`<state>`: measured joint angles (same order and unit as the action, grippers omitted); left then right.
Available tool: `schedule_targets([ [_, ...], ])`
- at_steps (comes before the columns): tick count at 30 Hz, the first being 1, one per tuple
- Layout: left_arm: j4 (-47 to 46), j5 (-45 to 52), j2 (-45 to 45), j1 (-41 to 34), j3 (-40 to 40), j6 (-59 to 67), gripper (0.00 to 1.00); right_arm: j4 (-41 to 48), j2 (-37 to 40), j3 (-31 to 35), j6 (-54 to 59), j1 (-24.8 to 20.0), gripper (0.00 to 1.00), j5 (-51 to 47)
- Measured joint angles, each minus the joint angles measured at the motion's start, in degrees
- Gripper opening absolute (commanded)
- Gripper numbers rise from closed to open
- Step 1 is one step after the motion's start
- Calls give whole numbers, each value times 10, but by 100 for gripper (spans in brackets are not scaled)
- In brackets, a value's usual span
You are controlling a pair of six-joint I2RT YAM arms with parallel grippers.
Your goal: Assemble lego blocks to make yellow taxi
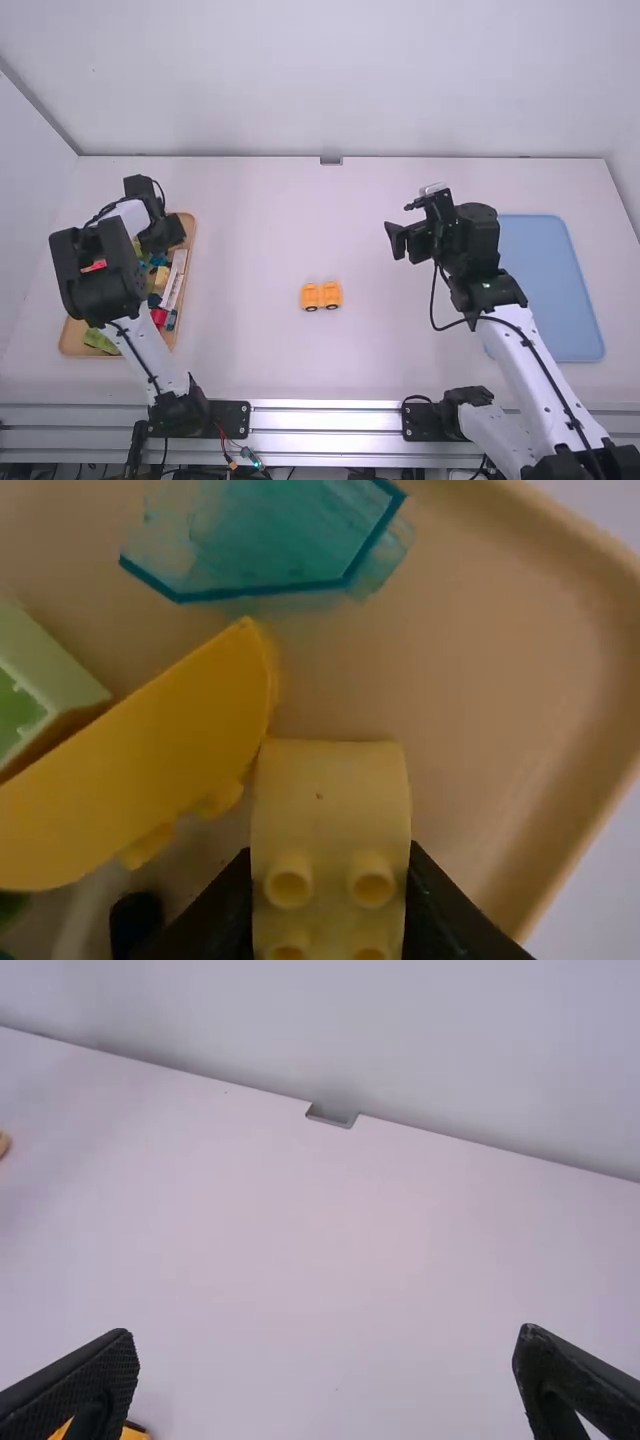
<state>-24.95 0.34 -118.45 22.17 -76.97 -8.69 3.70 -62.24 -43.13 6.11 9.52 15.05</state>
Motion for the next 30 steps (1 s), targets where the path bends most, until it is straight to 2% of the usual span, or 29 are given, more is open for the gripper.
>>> schedule_targets([
  [4, -2, 0, 0, 0, 0, -6, 17, -1, 0, 0, -1, 0, 98, 0],
  [5, -17, 0, 0, 0, 0, -13, 6, -1, 0, 0, 0, 0, 98, 0],
  [6, -24, -1, 1, 0, -2, -19, 2, -1, 0, 0, 0, 0, 99, 0],
  [13, -148, -56, 22, -7, -30, -138, 2, -1, 0, 0, 0, 0, 98, 0],
  [19, -179, -105, 96, -60, -27, -245, 2, 6, 0, 0, -1, 0, 99, 0],
  [24, -264, -129, 167, -147, -10, -425, 2, 13, 0, 0, -2, 0, 99, 0],
  [26, -326, -130, 178, -191, -5, -540, 2, 14, 0, 0, 0, 0, 98, 0],
  [30, -390, -103, 179, -266, 8, -729, 2, 14, 0, 0, -1, 0, 99, 0],
])
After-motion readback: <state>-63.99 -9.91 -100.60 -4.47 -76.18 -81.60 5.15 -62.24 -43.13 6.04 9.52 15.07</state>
